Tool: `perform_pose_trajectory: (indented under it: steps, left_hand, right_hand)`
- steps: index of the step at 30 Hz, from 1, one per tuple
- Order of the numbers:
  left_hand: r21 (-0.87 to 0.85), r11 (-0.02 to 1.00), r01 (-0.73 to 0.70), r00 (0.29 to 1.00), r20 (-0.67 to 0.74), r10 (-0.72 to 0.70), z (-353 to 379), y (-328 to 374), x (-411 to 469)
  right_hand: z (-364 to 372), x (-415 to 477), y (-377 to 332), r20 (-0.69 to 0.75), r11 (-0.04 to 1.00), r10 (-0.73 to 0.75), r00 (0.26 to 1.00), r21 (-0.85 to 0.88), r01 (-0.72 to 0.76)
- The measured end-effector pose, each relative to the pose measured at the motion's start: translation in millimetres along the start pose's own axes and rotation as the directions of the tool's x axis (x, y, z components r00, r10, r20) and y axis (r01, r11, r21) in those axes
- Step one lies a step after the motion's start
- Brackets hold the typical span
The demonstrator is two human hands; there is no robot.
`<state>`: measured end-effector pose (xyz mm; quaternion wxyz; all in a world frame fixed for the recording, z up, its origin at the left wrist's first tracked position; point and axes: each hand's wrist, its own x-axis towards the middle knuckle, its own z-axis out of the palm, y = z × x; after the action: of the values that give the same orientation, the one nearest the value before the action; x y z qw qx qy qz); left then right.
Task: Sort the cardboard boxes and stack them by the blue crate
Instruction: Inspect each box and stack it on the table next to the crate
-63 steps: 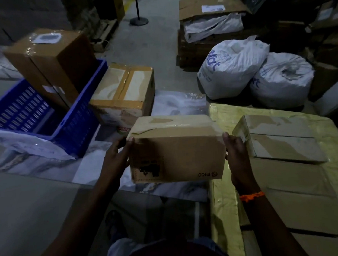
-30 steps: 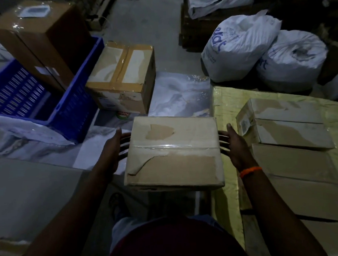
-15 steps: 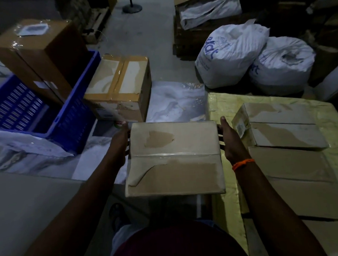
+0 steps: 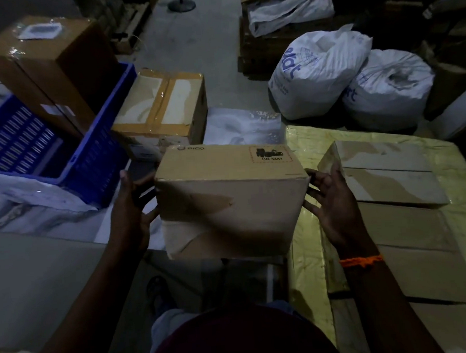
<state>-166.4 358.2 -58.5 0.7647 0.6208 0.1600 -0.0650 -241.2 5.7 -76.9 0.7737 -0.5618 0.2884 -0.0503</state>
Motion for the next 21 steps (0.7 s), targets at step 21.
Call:
perform_pose_trajectory:
  steps: [21]
  left_hand:
    - [0.215,0.977,0.013,1.000,0.008,-0.015,-29.5,-44.6,-16.0]
  right_hand:
    - [-1.6,-16.8,49.4,-0.084,0.959,-0.200,0.976,-0.220,0.178]
